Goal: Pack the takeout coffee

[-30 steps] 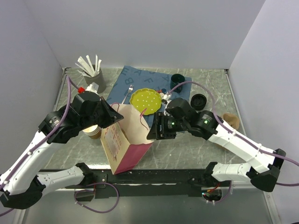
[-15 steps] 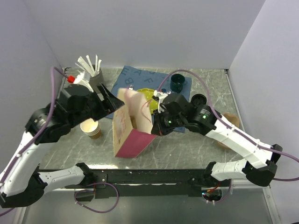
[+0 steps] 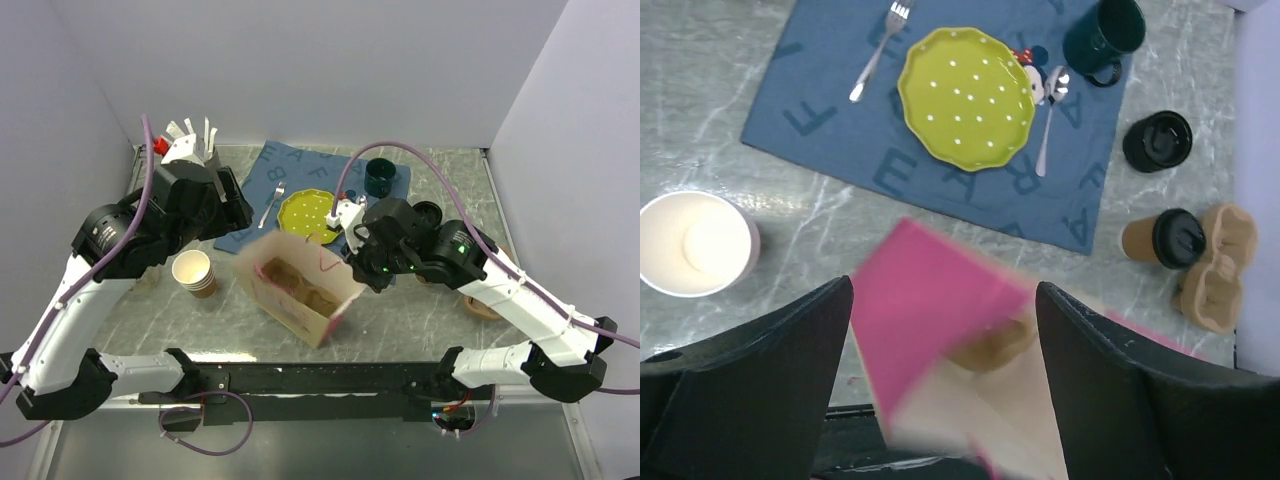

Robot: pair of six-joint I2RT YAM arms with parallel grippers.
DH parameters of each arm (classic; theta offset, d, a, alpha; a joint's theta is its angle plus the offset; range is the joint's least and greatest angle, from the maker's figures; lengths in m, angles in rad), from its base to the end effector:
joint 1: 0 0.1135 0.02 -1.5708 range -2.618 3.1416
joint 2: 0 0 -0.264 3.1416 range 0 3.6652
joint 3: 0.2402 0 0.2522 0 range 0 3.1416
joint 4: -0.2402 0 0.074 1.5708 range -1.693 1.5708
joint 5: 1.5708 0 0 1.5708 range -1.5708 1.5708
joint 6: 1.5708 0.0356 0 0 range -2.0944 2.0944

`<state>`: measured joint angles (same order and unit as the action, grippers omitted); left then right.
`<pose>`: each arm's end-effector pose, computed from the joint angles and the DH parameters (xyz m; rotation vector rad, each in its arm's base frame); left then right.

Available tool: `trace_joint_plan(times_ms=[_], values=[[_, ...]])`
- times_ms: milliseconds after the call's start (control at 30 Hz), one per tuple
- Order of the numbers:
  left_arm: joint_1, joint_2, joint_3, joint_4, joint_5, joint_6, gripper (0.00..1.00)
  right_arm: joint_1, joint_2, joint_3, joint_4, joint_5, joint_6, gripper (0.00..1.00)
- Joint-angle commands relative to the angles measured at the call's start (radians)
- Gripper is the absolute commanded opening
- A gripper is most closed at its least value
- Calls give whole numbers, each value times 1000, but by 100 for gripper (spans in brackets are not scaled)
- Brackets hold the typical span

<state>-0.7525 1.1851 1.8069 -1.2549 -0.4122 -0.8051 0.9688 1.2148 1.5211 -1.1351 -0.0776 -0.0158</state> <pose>0.1344 -0.1063 0.4865 -0.2862 2.1591 -0.4483 0.1209 0.1808 0.4113 -1.1981 2.1551 0.5250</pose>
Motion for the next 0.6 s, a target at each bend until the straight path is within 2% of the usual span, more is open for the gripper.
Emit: trace_joint_plan(times_ms=[0, 67, 167, 267, 333, 433, 567], values=[[24, -39, -7, 12, -16, 44, 79, -1, -34, 28, -37, 151, -133, 3], [25, -64, -47, 99, 50, 88, 78, 2, -37, 31, -34, 157, -147, 4], [25, -134, -168, 240, 249, 176, 77, 1, -47, 8, -11, 163, -144, 5], [25, -229, -315, 342, 452, 221, 79, 2, -58, -7, 17, 197, -118, 5], [25, -257, -382, 347, 524, 227, 78, 4, -67, -19, 41, 196, -108, 4], [25, -245, -419, 313, 581, 222, 77, 2, -63, -18, 44, 211, -87, 4], [25, -229, -454, 304, 570, 228, 77, 2, -46, -7, 41, 222, -73, 3]])
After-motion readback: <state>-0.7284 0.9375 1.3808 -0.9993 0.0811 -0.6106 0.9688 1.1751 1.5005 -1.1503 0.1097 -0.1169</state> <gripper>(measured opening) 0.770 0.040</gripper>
